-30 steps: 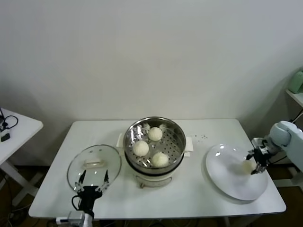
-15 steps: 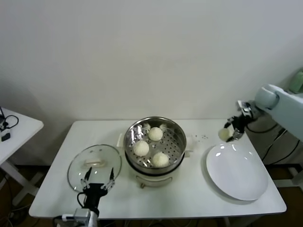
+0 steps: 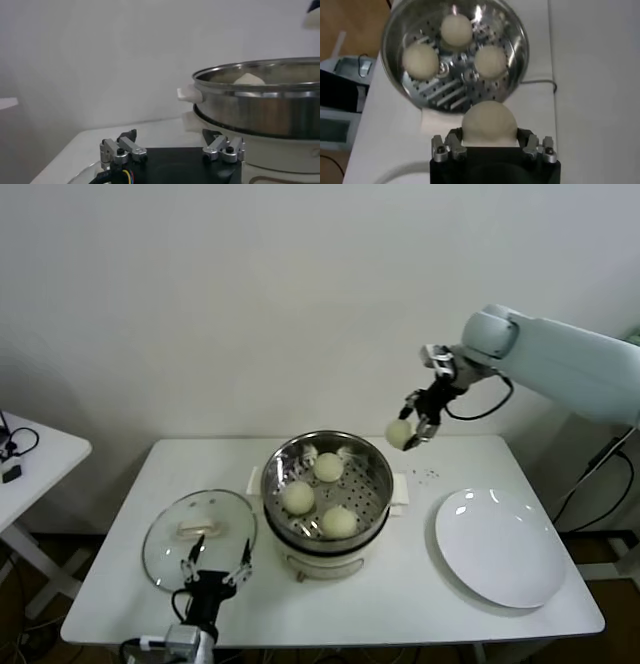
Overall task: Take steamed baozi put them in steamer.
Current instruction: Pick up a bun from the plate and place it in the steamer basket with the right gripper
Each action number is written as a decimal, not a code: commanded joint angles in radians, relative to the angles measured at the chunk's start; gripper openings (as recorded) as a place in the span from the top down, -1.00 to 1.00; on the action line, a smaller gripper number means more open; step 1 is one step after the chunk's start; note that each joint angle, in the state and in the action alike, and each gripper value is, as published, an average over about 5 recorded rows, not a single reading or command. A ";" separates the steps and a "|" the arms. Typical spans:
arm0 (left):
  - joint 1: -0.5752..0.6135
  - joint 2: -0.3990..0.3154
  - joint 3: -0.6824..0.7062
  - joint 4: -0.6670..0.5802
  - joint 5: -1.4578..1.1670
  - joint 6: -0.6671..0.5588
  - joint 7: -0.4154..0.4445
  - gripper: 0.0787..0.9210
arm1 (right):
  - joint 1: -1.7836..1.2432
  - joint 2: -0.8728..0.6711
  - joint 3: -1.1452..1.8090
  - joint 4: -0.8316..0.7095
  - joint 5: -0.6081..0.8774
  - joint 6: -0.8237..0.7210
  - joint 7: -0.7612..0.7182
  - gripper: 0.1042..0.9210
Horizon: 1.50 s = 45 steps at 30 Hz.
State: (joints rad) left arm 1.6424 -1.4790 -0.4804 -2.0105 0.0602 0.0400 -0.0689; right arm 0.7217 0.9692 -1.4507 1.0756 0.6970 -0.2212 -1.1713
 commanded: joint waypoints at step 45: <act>-0.013 0.050 0.009 0.011 -0.006 0.011 0.008 -0.77 | -0.153 0.218 -0.070 -0.057 -0.082 -0.046 0.007 -0.45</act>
State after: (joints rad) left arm 1.6286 -1.4312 -0.4706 -2.0007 0.0545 0.0530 -0.0615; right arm 0.5746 1.1856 -1.5173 1.0153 0.6250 -0.2662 -1.1622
